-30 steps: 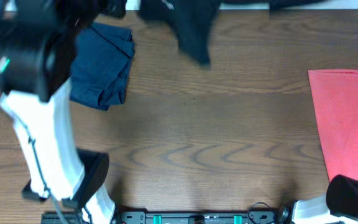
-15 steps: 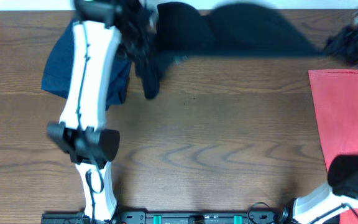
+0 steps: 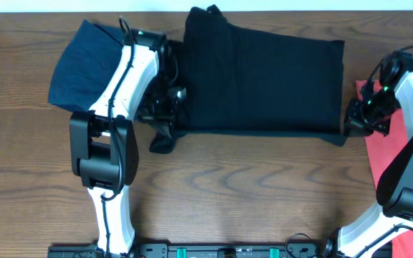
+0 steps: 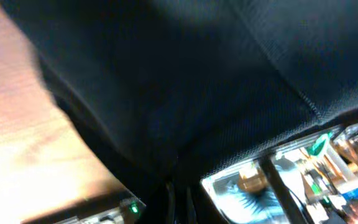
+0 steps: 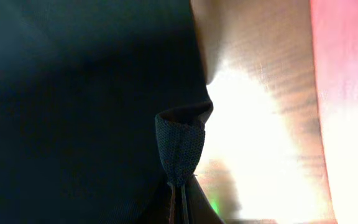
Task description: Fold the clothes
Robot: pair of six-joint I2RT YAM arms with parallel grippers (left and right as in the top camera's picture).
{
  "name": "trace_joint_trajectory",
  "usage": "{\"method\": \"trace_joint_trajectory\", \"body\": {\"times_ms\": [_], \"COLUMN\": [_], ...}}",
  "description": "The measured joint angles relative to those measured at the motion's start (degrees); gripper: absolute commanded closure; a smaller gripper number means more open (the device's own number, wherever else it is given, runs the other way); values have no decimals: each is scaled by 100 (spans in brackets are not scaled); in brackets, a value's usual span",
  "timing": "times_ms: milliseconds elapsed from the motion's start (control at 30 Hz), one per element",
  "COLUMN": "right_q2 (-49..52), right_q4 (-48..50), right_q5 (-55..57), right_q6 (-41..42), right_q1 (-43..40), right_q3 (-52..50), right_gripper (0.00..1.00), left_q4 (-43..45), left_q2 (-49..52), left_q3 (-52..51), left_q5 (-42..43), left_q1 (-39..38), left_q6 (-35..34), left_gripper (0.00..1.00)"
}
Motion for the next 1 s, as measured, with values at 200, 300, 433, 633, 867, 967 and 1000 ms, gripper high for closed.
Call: {"method": "trace_joint_trajectory", "body": {"times_ms": [200,300,433,633,867,967,1000], "right_q2": [-2,-9,-9,-13,-28,-31,-31], "right_q4": [-284,-321,-63,966,3088,3755,3950], "right_q5": [326,450,442,-229,-623,-673,-662], "right_q6": [66,120,164,131,153,297,365], "right_q1": [-2,-37,-232,-551,-282,-39,39], "right_q3": [-278,-293,-299,-315,-632,-938,-1054], "right_gripper": [64,56,51,47,53,57,57], "left_q4": [2,0,-2,-2,31,273,391], "left_q2": [-101,-236,-518,-1384,-1853,-1858,-1858], "left_q3": [-807,-1095,-1176,-1176,-1176,-1178,-1178], "left_q5": [103,101,103,98,-44,-142,-160], "left_q1": [-264,-463,-553,-542,-544,-544,-544], "left_q6": [0,-2,7,-94,-109,-127,-129], "left_gripper": [94,88,42,25,24,24,25]}}
